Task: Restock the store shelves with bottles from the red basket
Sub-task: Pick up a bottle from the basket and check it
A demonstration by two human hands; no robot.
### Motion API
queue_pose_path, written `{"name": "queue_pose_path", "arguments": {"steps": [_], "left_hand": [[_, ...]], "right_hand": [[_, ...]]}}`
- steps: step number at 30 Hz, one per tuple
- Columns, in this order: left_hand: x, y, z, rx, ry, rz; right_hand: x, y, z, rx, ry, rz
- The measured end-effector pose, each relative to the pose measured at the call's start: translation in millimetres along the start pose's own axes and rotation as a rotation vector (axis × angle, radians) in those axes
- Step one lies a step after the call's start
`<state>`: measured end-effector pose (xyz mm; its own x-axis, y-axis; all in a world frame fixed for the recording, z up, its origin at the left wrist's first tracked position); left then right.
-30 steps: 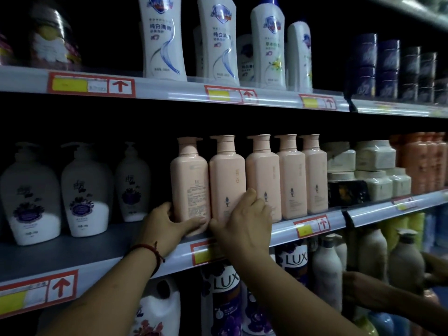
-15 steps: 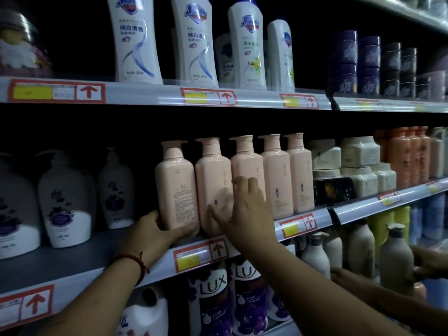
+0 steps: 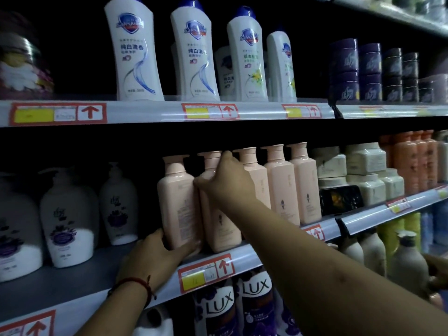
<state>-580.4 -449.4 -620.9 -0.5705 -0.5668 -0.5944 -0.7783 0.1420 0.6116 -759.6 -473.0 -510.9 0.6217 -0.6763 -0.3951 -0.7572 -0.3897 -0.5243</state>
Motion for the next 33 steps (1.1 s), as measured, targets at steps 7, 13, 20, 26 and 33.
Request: {"name": "queue_pose_path", "arguments": {"steps": [7, 13, 20, 26, 33], "left_hand": [[2.9, -3.3, -0.8, 0.004, -0.021, -0.027], [3.1, -6.2, -2.5, 0.031, -0.008, -0.082], [6.3, -9.6, -6.7, 0.015, -0.058, 0.003], [7.3, -10.2, -12.2, 0.004, -0.123, 0.271], [5.5, -11.9, -13.8, 0.023, -0.112, 0.265]], "right_hand": [[2.4, -3.9, 14.1, -0.069, 0.061, 0.078], [4.3, -6.4, 8.8, -0.079, 0.056, 0.103], [5.2, -6.1, 9.6, -0.079, 0.048, 0.114], [8.6, -0.5, 14.1, -0.051, 0.028, 0.081], [7.0, 1.9, 23.0, -0.08, 0.056, 0.009]]}}
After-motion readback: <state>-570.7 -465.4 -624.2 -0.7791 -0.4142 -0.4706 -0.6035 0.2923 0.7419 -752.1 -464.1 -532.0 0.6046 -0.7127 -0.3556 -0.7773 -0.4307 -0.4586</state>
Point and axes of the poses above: each hand's wrist, its own z-axis away from the middle knuckle, its own x-axis out of the palm, y = z × x, the point moved 4 cm from there along -z, towards the middle knuckle, and after that the axes turned 7 degrees about y, right-handed, at the moved point
